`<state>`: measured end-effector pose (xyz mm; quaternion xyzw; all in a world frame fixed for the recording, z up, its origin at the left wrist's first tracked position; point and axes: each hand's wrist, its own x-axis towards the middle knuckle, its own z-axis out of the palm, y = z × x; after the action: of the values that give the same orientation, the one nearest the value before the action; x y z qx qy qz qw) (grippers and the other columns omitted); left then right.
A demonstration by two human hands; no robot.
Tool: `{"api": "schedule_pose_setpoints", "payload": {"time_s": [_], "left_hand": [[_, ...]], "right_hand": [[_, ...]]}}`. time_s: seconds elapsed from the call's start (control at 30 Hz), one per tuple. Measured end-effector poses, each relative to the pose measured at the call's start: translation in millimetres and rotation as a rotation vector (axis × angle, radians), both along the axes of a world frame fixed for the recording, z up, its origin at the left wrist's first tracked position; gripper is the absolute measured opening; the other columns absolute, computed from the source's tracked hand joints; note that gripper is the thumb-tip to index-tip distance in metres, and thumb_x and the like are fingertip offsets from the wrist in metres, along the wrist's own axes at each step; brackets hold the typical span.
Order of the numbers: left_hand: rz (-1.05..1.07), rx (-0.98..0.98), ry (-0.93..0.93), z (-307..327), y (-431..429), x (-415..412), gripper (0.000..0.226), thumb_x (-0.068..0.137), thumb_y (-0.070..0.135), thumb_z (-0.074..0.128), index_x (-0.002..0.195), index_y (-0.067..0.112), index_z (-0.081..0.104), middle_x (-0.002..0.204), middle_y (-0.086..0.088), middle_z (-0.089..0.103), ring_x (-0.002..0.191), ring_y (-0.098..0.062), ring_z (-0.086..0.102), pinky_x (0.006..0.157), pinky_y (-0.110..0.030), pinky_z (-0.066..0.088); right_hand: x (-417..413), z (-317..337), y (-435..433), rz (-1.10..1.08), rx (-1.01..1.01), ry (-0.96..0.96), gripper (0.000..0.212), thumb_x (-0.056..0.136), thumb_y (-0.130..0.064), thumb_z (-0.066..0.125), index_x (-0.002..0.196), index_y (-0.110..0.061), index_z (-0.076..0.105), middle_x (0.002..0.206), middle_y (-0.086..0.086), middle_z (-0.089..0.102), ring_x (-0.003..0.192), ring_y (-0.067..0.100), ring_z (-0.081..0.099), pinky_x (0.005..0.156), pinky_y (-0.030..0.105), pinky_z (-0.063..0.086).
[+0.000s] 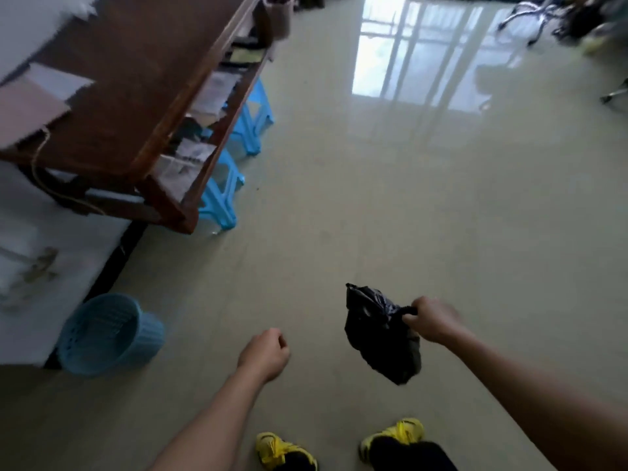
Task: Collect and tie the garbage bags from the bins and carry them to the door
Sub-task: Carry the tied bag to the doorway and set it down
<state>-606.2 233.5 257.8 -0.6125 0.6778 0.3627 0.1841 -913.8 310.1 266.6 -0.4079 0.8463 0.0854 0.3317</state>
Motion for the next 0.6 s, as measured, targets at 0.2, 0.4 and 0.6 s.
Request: {"api": "schedule_pose_setpoints", "payload": {"time_s": [0.2, 0.4, 0.6], "left_hand": [[-0.232, -0.046, 0.023, 42.5, 14.2, -175.7, 0.015, 0.081, 0.024, 0.055, 0.088, 0.020, 0.068, 0.102, -0.008, 0.072, 0.097, -0.025, 0.066, 0.081, -0.029, 0.052], [-0.502, -0.024, 0.095, 78.1, 49.1, -362.8, 0.014, 0.087, 0.020, 0.058, 0.095, 0.013, 0.067, 0.094, -0.013, 0.071, 0.090, -0.029, 0.066, 0.070, -0.028, 0.048], [-0.902, -0.107, 0.076, 94.5, 69.0, -550.7, 0.005, 0.088, 0.019, 0.056, 0.084, 0.019, 0.057, 0.087, -0.006, 0.063, 0.083, -0.024, 0.061, 0.068, -0.023, 0.042]], "right_hand": [[-135.9, 40.7, 84.0, -0.051, -0.019, 0.056, 0.027, 0.084, -0.038, 0.055, 0.098, -0.018, 0.067, 0.101, 0.008, 0.070, 0.091, 0.027, 0.065, 0.067, 0.027, 0.042], [-257.2, 67.4, 170.9, -0.229, -0.038, 0.064, 0.029, 0.085, -0.040, 0.055, 0.099, -0.017, 0.067, 0.104, 0.008, 0.069, 0.095, 0.027, 0.065, 0.072, 0.028, 0.046], [-374.5, 77.9, 258.0, -0.534, -0.040, 0.028, 0.029, 0.083, -0.037, 0.056, 0.094, -0.013, 0.067, 0.098, 0.010, 0.069, 0.089, 0.028, 0.065, 0.065, 0.027, 0.041]]}}
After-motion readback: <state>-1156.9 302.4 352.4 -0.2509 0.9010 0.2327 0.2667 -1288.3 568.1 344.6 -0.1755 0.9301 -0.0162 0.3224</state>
